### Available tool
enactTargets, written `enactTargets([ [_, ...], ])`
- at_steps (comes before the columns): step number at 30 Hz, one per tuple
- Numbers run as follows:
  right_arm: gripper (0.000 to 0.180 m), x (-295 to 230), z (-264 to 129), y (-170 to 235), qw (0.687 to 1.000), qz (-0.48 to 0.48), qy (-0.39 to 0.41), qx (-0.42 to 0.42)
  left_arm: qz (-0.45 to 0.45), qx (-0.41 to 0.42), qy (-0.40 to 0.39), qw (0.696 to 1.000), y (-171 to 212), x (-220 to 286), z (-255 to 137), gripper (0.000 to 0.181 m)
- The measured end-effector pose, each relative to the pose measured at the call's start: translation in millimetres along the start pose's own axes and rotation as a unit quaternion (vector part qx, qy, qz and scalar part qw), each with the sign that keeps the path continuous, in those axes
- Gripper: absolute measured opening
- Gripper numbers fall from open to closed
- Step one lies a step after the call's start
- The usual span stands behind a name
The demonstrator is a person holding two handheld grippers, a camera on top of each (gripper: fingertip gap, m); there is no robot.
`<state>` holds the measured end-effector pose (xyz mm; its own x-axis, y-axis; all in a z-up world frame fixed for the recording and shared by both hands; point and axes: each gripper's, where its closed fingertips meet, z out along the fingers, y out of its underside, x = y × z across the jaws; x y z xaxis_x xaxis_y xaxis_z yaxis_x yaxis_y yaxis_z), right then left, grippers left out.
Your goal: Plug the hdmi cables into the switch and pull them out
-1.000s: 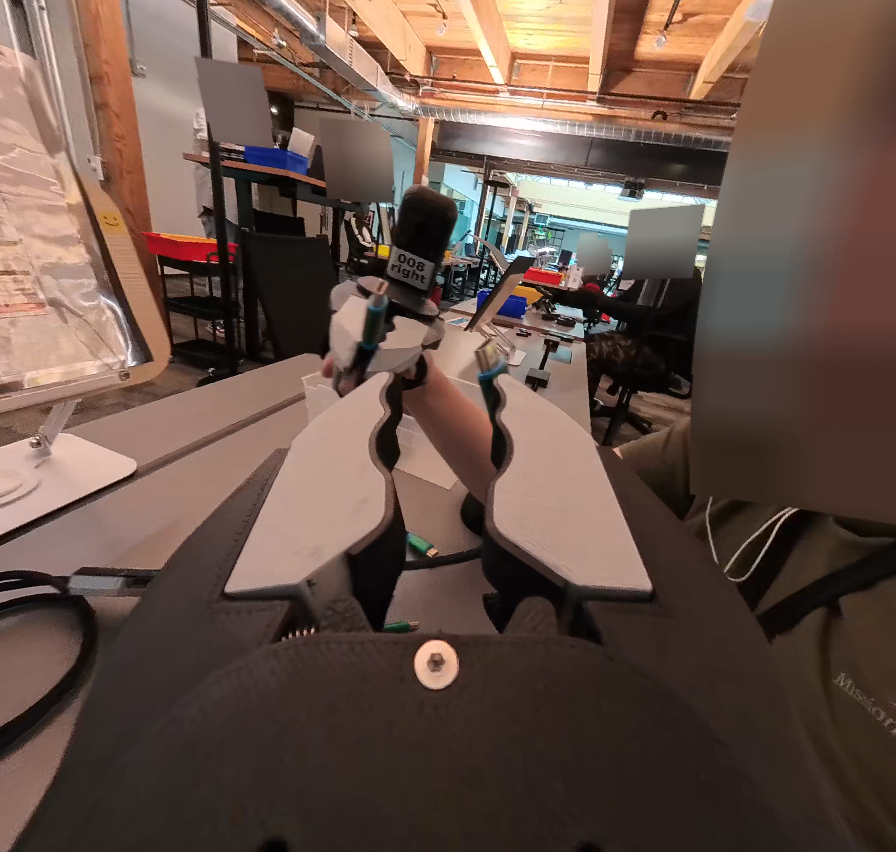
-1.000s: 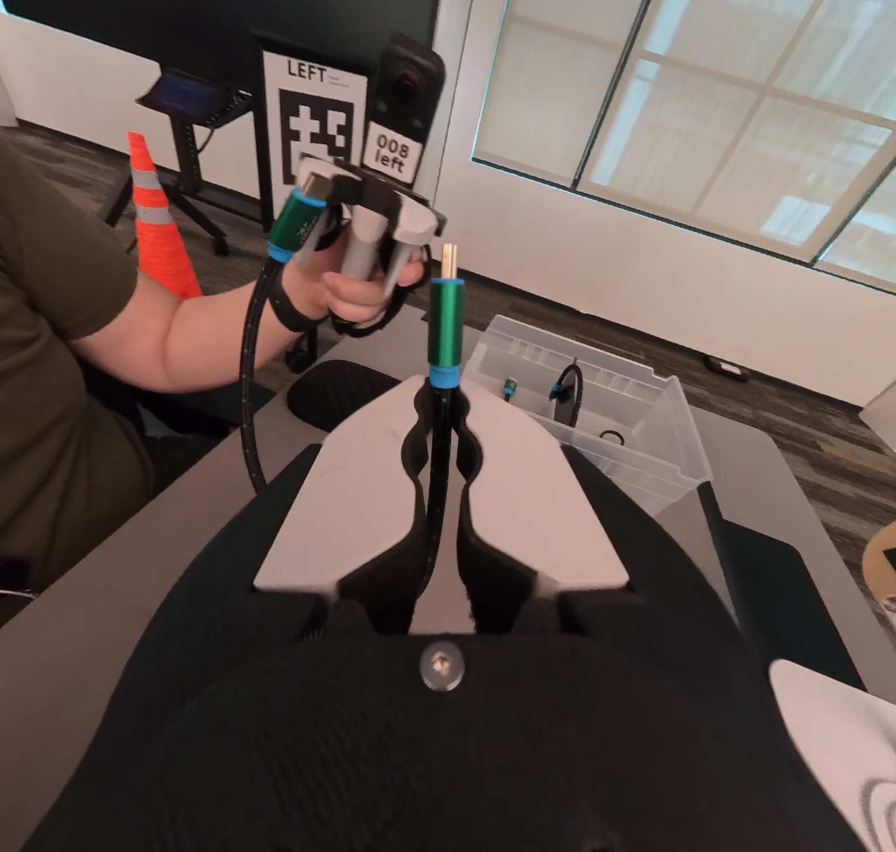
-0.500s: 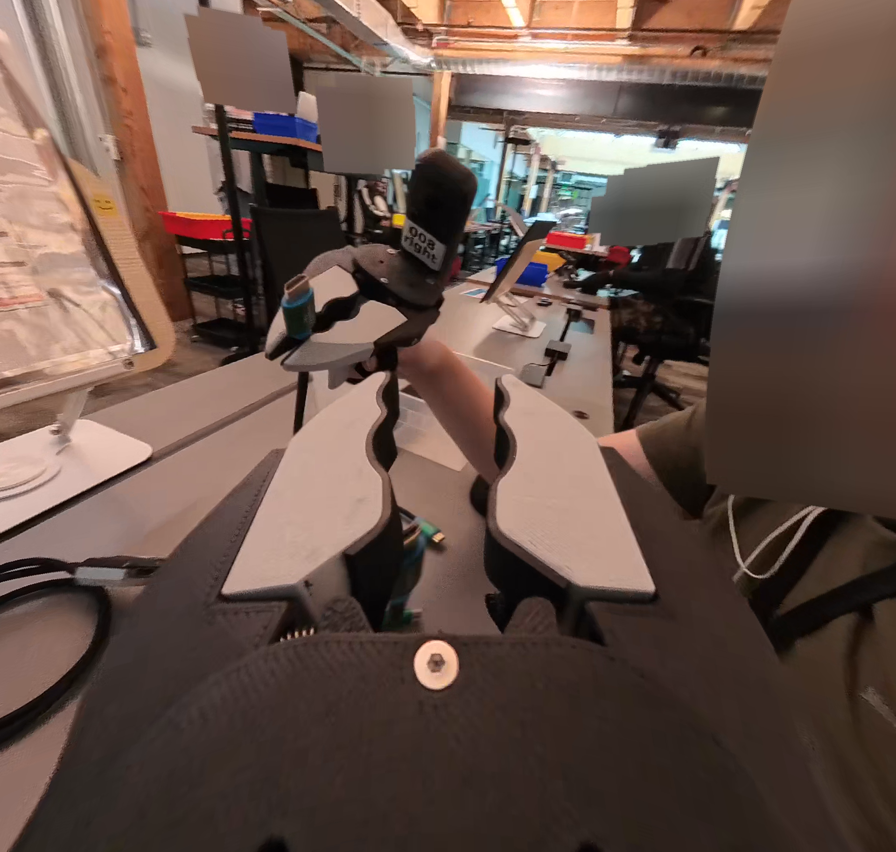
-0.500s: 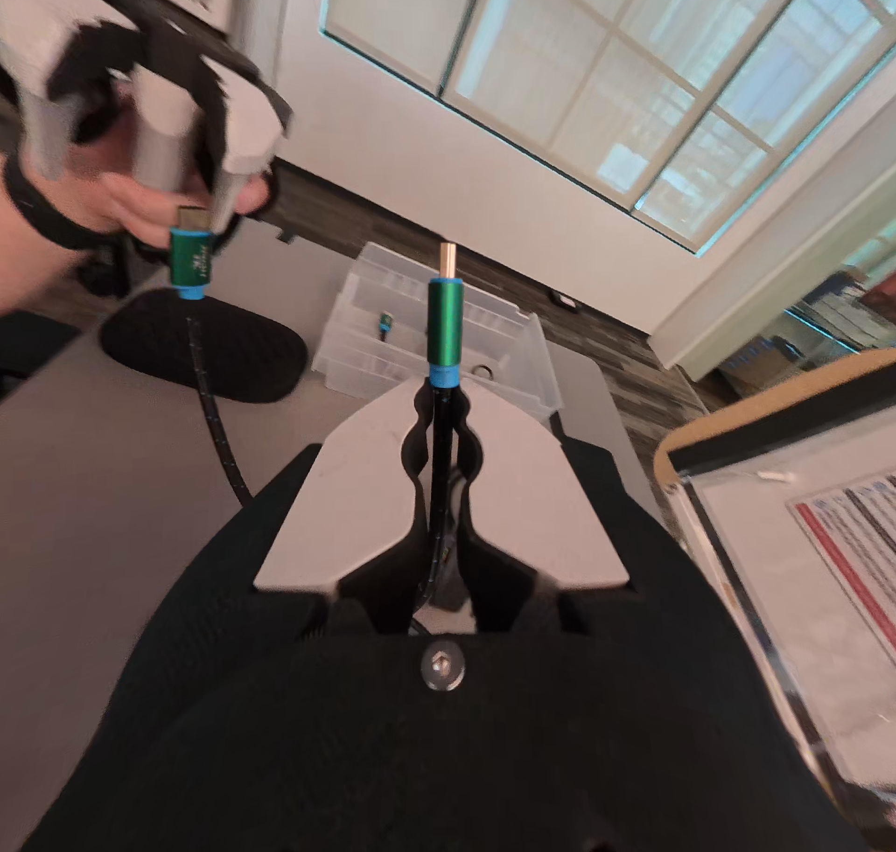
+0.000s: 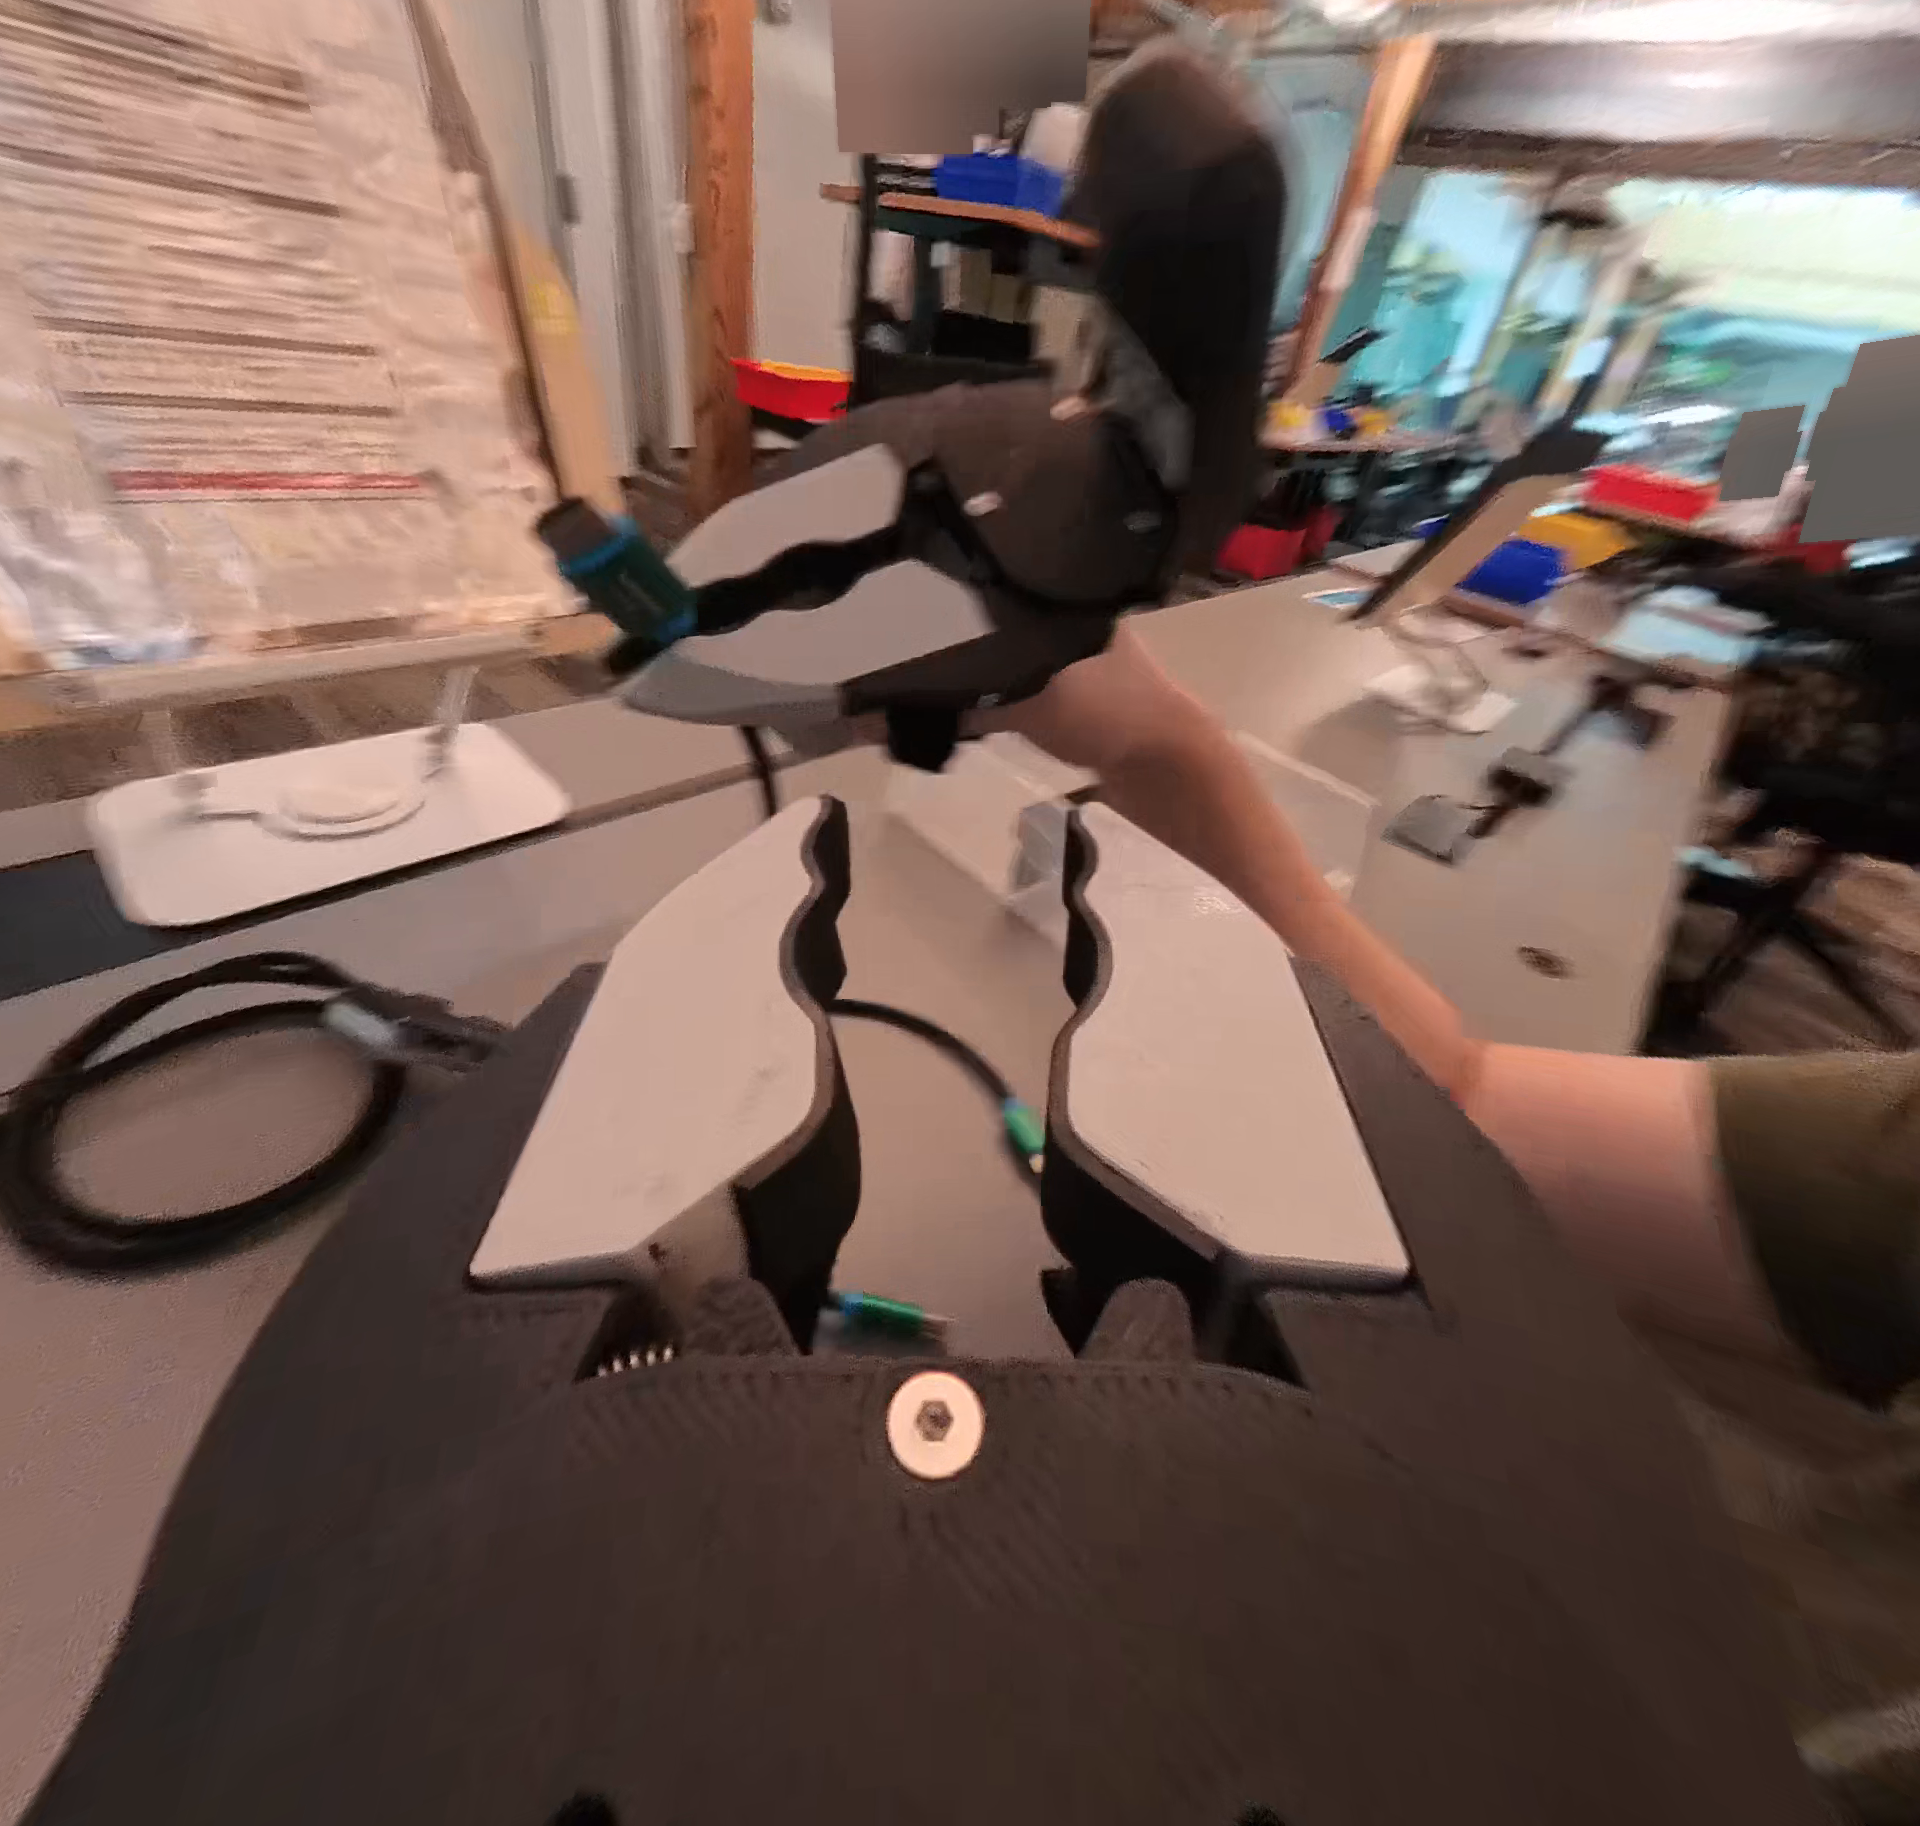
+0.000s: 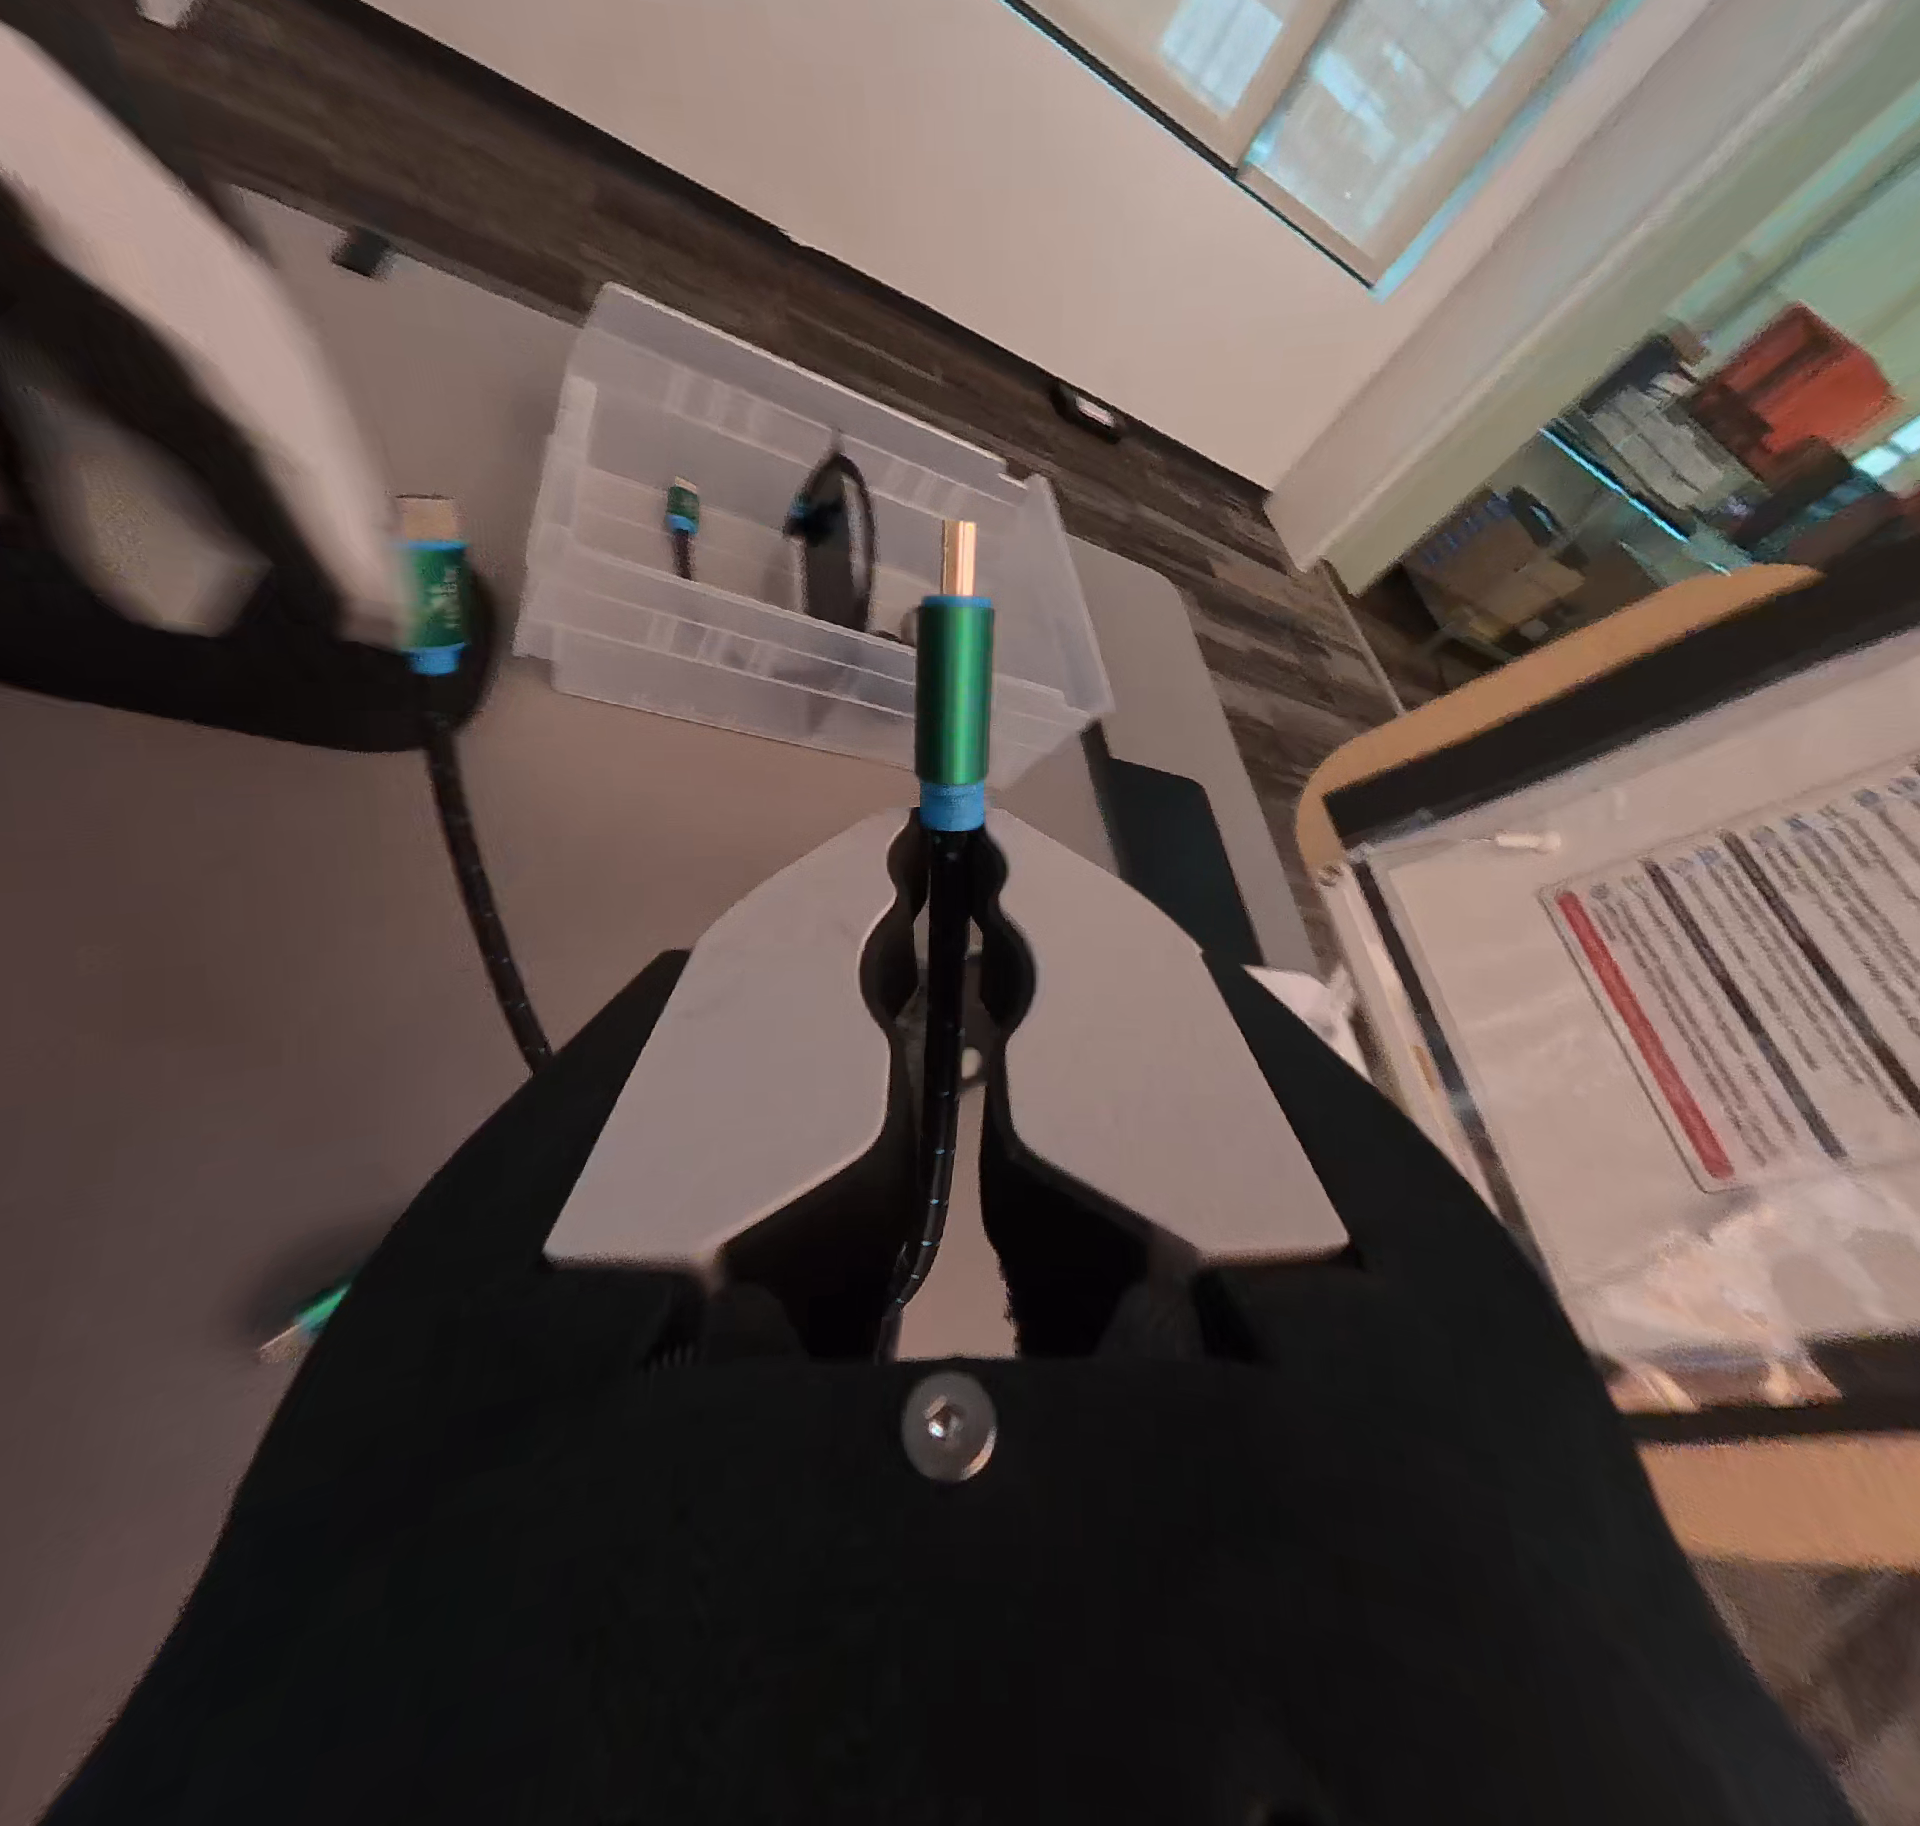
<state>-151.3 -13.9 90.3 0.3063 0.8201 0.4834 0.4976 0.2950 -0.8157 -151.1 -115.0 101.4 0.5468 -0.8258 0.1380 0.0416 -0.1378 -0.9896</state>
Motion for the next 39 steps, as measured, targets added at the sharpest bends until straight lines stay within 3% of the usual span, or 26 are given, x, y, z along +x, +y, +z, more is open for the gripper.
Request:
enactTargets([
  [1, 0.007, -9, -1, -5, 1.000, -0.006, -0.025, 0.014, 0.016, -0.003, -0.035, 0.999, 5, -14, 5, 0.044],
  [3, 0.007, -21, -5, -12, 0.997, 0.006, -0.063, 0.032, 0.025, 0.013, -0.053, 0.998, 2, -32, 12, 0.049],
  [5, 0.007, -32, -9, -18, 0.993, 0.015, -0.104, 0.047, 0.000, 0.044, -0.022, 0.999, -8, -37, 14, 0.050],
  [7, 0.007, -41, -13, -19, 0.989, 0.023, -0.140, 0.054, -0.016, 0.072, 0.046, 0.996, -18, -28, 15, 0.053],
  [9, 0.008, -49, -19, -20, 0.981, 0.035, -0.181, 0.062, -0.012, 0.083, 0.119, 0.989, -21, -15, 14, 0.042],
  [14, 0.007, -63, -30, -25, 0.957, 0.066, -0.265, 0.098, 0.031, 0.060, 0.111, 0.992, -13, -19, 19, 0.033],
  [15, 0.007, -65, -31, -24, 0.954, 0.068, -0.276, 0.098, 0.030, 0.060, 0.119, 0.991, -12, -16, 20, 0.023],
  [19, 0.007, -68, -30, -20, 0.949, 0.074, -0.292, 0.093, 0.020, 0.053, 0.145, 0.988, -10, -11, 21, 0.012],
  [24, 0.008, -65, -27, -20, 0.947, 0.083, -0.290, 0.108, -0.024, 0.050, 0.147, 0.988, -11, -17, 22, 0.012],
  [26, 0.031, -61, -32, -25, 0.950, 0.058, -0.270, 0.144, -0.071, 0.059, 0.156, 0.983, -17, -22, 18, 0.012],
  [28, 0.049, -47, -52, -44, 0.946, 0.023, -0.222, 0.236, -0.122, 0.068, 0.181, 0.974, -25, -23, 11, 0.012],
  [31, 0.044, 0, -106, -76, 0.901, 0.021, -0.089, 0.424, -0.181, 0.077, 0.223, 0.955, -37, -21, -2, 0.012],
  [33, 0.040, 33, -131, -75, 0.868, 0.040, 0.013, 0.494, -0.207, 0.082, 0.238, 0.946, -44, -19, -7, 0.012],
  [34, 0.042, 45, -134, -70, 0.860, 0.029, 0.072, 0.504, -0.217, 0.085, 0.240, 0.942, -47, -19, -9, 0.012],
  [36, 0.045, 47, -114, -57, 0.875, -0.047, 0.162, 0.454, -0.235, 0.088, 0.247, 0.936, -52, -17, -11, 0.012],
  [39, 0.050, 18, -57, -48, 0.908, -0.163, 0.169, 0.347, -0.261, 0.099, 0.250, 0.927, -58, -19, -11, 0.012],
])
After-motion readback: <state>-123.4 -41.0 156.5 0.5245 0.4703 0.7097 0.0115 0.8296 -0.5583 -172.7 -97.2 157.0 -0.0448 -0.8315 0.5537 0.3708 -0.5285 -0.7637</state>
